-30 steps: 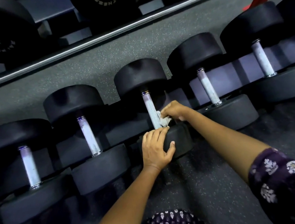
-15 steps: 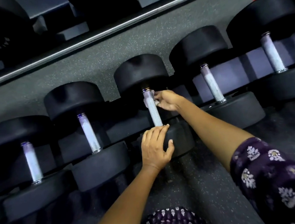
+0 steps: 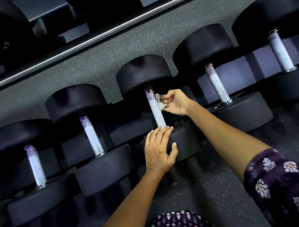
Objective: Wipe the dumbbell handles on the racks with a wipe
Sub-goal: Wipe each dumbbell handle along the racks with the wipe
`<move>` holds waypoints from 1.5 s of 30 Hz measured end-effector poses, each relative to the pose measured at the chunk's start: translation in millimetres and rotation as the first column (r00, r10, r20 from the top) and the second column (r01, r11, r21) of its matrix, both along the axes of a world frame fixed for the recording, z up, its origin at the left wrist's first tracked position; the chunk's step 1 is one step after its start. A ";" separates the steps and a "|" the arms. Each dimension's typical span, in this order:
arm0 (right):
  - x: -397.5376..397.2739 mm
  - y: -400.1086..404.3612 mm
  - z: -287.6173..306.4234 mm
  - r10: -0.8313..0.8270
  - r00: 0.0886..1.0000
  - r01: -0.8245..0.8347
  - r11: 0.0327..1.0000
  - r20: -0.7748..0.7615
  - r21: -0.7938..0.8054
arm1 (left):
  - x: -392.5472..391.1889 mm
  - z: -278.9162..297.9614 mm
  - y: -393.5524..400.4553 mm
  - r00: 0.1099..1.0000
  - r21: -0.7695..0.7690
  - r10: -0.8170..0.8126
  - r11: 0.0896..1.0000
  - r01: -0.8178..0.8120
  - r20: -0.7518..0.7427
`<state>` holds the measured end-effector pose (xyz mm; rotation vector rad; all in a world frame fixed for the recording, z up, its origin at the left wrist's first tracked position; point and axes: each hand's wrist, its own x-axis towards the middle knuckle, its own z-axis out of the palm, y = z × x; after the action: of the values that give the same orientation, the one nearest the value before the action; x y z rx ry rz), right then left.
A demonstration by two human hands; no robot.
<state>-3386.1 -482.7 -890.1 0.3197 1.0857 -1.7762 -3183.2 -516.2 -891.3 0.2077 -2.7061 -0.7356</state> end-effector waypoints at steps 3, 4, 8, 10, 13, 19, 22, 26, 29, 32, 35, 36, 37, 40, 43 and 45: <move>-8.3 -1.3 12.1 -0.021 1.000 0.021 1.000 -0.020 -0.013 | -1.7 2.3 -0.2 1.000 0.001 -0.008 1.000 0.008 -0.001; -5.8 -9.2 21.4 0.016 0.998 -0.014 0.999 -0.063 0.032 | -1.8 2.5 -0.5 1.000 0.001 -0.007 1.000 0.007 -0.001; 0.7 -22.7 26.1 0.129 0.981 -0.102 0.977 -0.144 0.186 | 0.1 1.6 -0.3 1.000 -0.007 -0.003 1.000 0.003 -0.006; -4.7 -11.3 24.6 0.132 0.986 -0.119 0.984 -0.100 0.133 | -0.2 1.4 0.4 1.000 -0.006 -0.008 1.000 0.008 -0.011; -10.6 -14.3 19.3 0.017 0.999 -0.015 0.999 -0.031 0.046 | -1.9 1.8 0.2 1.000 0.004 -0.008 1.000 0.008 -0.005; 6.6 -13.0 17.7 0.231 0.966 -0.219 0.970 -0.117 0.107 | -0.5 0.4 0.4 1.000 0.006 -0.007 1.000 0.007 0.000; -6.4 -6.5 22.3 0.166 0.986 -0.166 0.986 -0.025 -0.008 | -0.8 0.7 0.0 1.000 0.016 -0.006 1.000 0.006 0.008; -2.4 -30.8 13.0 0.040 0.998 -0.040 0.999 -0.047 -0.008 | -1.7 0.4 -0.6 1.000 0.018 0.001 1.000 -0.001 0.015; -0.6 -14.0 2.6 0.185 0.980 -0.179 0.981 -0.077 0.073 | -0.1 0.3 0.2 1.000 0.024 -0.004 1.000 0.004 -0.001; -0.4 -5.2 -2.7 0.219 0.971 -0.198 0.962 -0.097 0.190 | -2.0 2.6 0.3 1.000 0.029 -0.007 1.000 0.007 -0.008; 5.8 -15.2 -12.0 0.153 0.961 -0.102 0.970 -0.228 0.219 | -2.2 2.1 0.4 1.000 0.026 -0.005 1.000 0.005 -0.003; 6.6 -17.8 -14.5 0.125 0.962 -0.069 0.972 -0.242 0.224 | -1.1 1.9 0.5 1.000 0.030 -0.008 1.000 0.009 -0.002; 5.1 -21.5 -14.5 0.081 0.967 -0.027 0.975 -0.241 0.222 | -0.8 2.3 -0.1 1.000 0.033 -0.014 0.999 0.014 -0.003; -3.4 -33.0 -13.8 -0.135 0.969 0.175 0.966 -0.205 0.190 | -2.4 3.4 0.1 1.000 0.037 -0.017 0.999 0.017 -0.007; -1.2 -28.6 -14.6 -0.038 0.982 0.075 0.977 -0.183 0.198 | -1.7 2.8 0.7 1.000 0.031 -0.012 0.999 0.012 -0.009; -3.8 -15.2 -19.4 0.064 0.983 -0.030 0.980 -0.170 0.195 | -0.5 2.3 0.4 1.000 0.036 -0.019 0.999 0.019 -0.012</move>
<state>-3390.0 -497.9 -909.5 0.2546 1.3836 -1.6851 -3183.7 -515.8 -889.0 0.1857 -2.6885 -0.7893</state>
